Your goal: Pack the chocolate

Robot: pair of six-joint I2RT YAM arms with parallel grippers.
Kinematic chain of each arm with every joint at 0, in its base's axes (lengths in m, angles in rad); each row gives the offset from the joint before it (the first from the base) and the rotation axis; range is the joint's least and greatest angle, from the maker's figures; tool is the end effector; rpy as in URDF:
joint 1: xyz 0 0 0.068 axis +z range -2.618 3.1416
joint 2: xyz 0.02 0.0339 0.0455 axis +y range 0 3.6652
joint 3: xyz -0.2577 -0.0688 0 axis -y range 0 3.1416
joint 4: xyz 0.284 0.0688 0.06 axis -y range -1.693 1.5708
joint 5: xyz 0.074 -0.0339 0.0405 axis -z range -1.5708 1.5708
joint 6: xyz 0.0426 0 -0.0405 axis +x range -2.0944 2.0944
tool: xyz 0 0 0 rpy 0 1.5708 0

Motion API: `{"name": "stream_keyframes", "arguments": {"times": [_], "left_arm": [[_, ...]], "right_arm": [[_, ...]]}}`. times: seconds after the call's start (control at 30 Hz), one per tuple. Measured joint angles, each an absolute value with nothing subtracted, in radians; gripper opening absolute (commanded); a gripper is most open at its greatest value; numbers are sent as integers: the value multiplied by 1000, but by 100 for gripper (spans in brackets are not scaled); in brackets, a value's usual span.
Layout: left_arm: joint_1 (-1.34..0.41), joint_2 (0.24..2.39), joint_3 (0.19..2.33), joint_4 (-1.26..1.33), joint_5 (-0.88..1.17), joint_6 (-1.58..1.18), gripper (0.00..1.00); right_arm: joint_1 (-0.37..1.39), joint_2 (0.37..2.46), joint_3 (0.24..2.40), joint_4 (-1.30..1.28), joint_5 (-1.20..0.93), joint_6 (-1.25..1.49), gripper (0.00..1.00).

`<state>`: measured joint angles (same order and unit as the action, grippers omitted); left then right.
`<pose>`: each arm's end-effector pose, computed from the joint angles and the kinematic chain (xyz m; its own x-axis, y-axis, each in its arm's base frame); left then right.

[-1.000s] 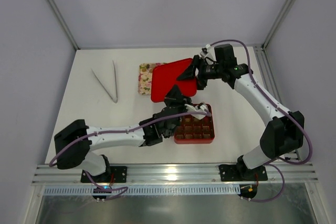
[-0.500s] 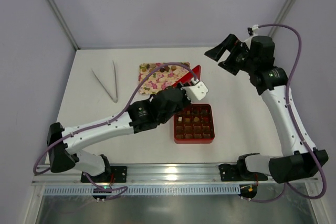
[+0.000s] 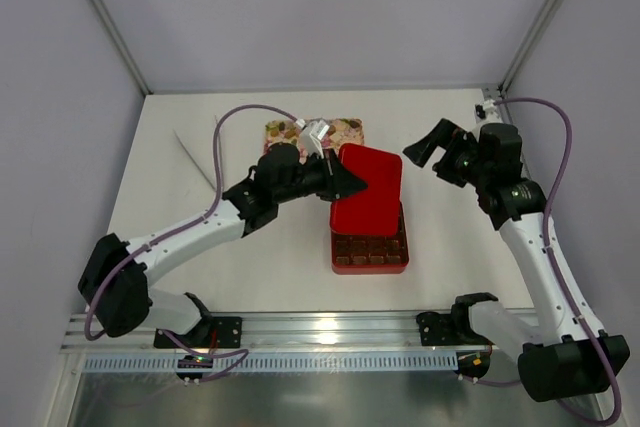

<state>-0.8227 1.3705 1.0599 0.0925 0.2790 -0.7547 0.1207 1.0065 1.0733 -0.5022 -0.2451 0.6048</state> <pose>0.2429 -0.2790 0.3115 -0.7153 -0.1974 -0.6704 0.5457 0.4415 -0.7122 0.2629 0.0423 0.3614 -0.5350 0.4908 -0.6877 -0.0377 0.7993 0.5997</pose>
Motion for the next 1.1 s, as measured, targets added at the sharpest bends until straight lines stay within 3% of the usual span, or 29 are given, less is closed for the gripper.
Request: {"name": "stream_keyframes", "arguments": {"times": [0.37,0.67,1.1], "left_arm": [[-804,1474,722,668,350,-1247,0],[-804,1612,683,944,349,-1348,0],[-793,1761,650,1112,373,-1404,0]], "right_arm": [[121,906,833,-487,-256,517,100],[123,888,696,-424,-290,509,100],[136,889,574,-339,-311,522,100]]}}
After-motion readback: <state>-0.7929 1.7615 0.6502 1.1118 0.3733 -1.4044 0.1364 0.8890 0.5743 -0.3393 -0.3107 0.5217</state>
